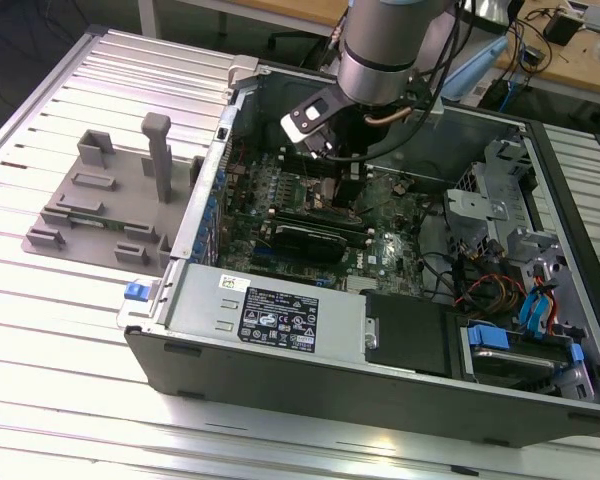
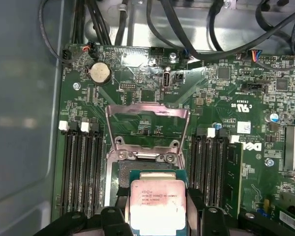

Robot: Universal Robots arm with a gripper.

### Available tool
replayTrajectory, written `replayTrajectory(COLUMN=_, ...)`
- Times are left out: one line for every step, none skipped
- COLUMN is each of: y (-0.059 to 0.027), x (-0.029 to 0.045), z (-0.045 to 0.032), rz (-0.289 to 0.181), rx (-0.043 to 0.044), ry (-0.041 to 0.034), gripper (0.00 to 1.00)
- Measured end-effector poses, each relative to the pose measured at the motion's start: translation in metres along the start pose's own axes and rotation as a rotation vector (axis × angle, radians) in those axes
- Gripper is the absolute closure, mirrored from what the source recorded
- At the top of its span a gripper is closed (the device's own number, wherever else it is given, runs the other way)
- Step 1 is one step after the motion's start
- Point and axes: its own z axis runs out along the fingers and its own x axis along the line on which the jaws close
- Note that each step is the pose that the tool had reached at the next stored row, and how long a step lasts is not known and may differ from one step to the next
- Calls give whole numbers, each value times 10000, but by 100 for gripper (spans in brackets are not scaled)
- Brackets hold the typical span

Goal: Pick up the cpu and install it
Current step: 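Place the cpu into insertion slot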

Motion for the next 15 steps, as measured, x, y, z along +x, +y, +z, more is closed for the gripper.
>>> replayTrajectory(y=-1, x=0, z=19, rz=1, rx=0, ry=-1, gripper=46)
replayTrajectory(y=-2, x=-1, z=35, rz=1, rx=0, ry=-1, gripper=46)
replayTrajectory(y=-3, x=1, z=43, rz=3, rx=0, ry=-1, gripper=46)
replayTrajectory(y=-3, x=6, z=49, rz=4, rx=1, ry=-2, gripper=46)
replayTrajectory(y=-2, x=11, z=53, rz=3, rx=1, ry=-3, gripper=46)
replayTrajectory(y=-2, x=22, z=59, rz=2, rx=0, ry=-1, gripper=46)
replayTrajectory(y=-1, x=35, z=65, rz=1, rx=0, ry=-1, gripper=46)
replayTrajectory(y=-1, x=45, z=68, rz=1, rx=0, ry=-1, gripper=46)
replayTrajectory(y=-1, x=58, z=72, rz=1, rx=1, ry=-1, gripper=46)
replayTrajectory(y=0, x=66, z=76, rz=1, rx=1, ry=-2, gripper=46)
replayTrajectory(y=-1, x=70, z=82, rz=2, rx=-1, ry=1, gripper=46)
replayTrajectory(y=0, x=72, z=90, rz=0, rx=-1, ry=1, gripper=46)
replayTrajectory(y=-1, x=73, z=103, rz=-1, rx=0, ry=-2, gripper=46)
replayTrajectory(y=-3, x=73, z=125, rz=1, rx=0, ry=-2, gripper=46)
replayTrajectory(y=-4, x=75, z=134, rz=2, rx=0, ry=-2, gripper=46)
